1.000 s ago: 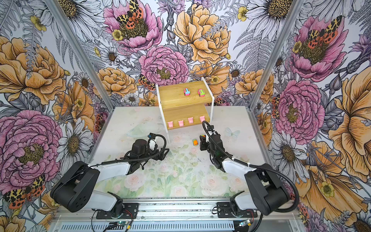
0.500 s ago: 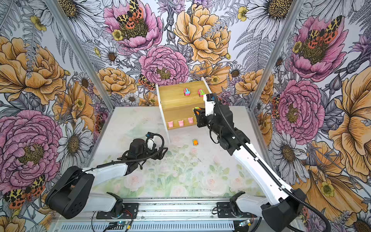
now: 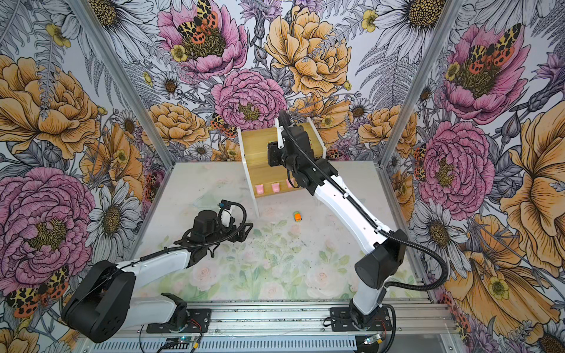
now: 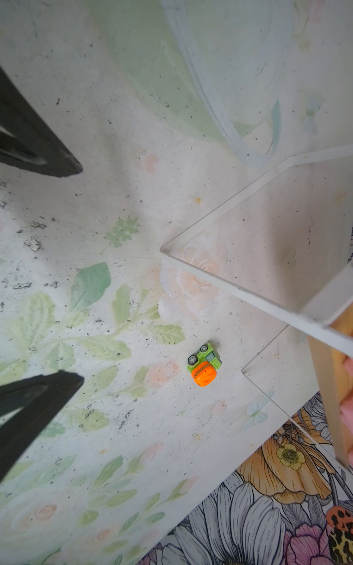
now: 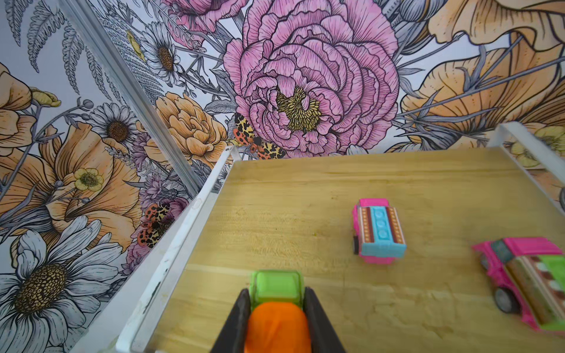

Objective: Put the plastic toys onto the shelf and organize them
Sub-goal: 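Lift the green-and-orange car with the right gripper above the upper shelf board, then lower the car onto the upper board beside the pink cars and release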

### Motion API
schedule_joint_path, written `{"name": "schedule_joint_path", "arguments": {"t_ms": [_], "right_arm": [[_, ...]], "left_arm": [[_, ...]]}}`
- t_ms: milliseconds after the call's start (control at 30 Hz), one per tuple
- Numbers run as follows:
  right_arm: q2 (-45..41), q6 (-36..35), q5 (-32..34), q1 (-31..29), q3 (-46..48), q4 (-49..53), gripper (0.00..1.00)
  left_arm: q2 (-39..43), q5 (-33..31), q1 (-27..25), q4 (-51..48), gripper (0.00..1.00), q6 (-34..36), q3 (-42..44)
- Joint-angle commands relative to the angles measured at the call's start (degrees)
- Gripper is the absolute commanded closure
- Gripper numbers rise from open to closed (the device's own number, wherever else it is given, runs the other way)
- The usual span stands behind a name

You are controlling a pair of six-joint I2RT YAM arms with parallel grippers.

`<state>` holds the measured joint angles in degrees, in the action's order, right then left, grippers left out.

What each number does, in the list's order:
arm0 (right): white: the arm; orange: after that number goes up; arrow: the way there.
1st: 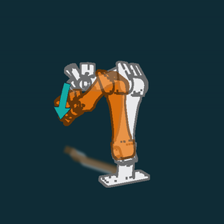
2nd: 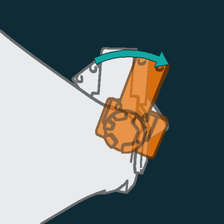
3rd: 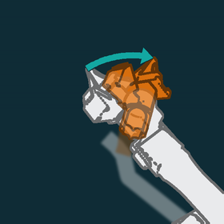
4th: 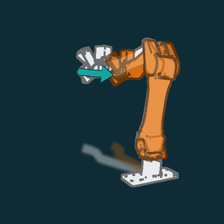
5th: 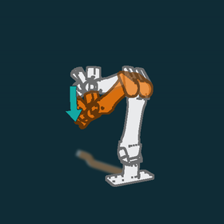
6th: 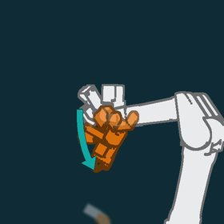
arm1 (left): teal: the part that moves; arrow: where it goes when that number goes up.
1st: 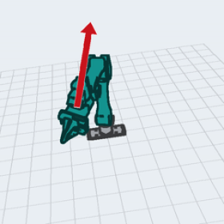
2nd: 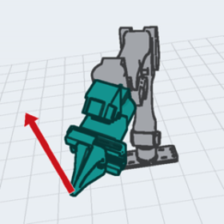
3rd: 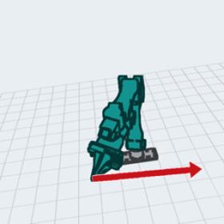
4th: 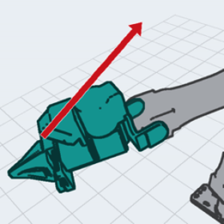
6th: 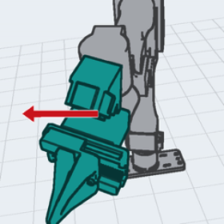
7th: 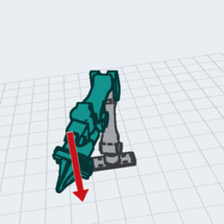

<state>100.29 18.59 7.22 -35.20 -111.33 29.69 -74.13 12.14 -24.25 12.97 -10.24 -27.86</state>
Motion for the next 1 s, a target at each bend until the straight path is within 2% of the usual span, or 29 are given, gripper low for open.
{"name": "schedule_joint_path", "arguments": {"t_ms": [0,367,500,967], "right_arm": [[1.9,1.0,4.7,-0.7,-5.2,3.2,0.78],[9.1,1.1,11.3,-3.3,-16.7,9.9,0.80],[11.0,1.0,11.3,-3.6,-19.3,11.5,0.80],[13.6,0.2,12.2,-3.2,-20.5,12.0,0.78]], "left_arm": [[1.2,0.9,0.7,-0.4,0.01,0.5,-0.2],[0.8,1.5,1.4,0.2,0.01,0.4,-0.1],[1.1,1.7,1.7,0.2,0.01,0.5,0.1],[1.0,1.9,2.3,0.5,0.01,0.4,0.3]]}}
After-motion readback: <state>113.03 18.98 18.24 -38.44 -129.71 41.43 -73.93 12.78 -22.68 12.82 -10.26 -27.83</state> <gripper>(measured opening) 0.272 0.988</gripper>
